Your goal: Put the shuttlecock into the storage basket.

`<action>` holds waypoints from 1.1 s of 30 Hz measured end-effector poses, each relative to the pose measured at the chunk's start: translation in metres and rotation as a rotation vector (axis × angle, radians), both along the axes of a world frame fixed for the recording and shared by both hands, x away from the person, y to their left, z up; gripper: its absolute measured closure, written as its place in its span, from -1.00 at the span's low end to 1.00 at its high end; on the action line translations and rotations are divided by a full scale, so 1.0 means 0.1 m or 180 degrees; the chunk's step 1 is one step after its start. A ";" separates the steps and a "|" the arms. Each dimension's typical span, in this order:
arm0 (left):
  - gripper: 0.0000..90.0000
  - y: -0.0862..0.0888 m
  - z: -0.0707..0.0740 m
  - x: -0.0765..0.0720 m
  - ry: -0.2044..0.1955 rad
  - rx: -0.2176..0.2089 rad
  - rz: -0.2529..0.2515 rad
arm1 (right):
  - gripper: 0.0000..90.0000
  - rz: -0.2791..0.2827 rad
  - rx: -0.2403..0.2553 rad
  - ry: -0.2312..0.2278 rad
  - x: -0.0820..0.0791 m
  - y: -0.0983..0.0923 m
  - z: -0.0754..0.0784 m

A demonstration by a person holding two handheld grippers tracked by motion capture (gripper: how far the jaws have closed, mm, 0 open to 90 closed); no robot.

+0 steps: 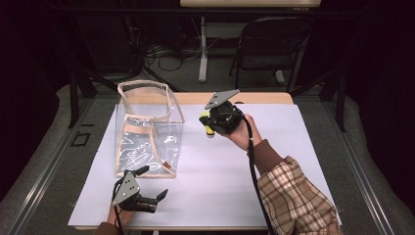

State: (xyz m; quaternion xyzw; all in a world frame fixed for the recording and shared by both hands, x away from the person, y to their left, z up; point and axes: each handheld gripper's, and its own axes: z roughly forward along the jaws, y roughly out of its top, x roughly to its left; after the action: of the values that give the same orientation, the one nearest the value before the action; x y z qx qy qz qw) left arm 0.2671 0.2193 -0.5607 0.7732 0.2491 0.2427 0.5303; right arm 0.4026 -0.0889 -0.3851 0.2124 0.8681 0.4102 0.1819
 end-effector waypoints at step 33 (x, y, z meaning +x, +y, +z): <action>-1.00 0.00 0.00 0.00 0.0000 -0.0012 0.0008 | 1.00 0.0030 0.0028 -0.0076 0.10 0.18 0.16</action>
State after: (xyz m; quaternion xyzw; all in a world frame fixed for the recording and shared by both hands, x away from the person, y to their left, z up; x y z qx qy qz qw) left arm 0.2672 0.2193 -0.5608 0.7718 0.2505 0.2429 0.5315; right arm 0.4126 -0.0714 -0.3693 0.2042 0.8650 0.4174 0.1894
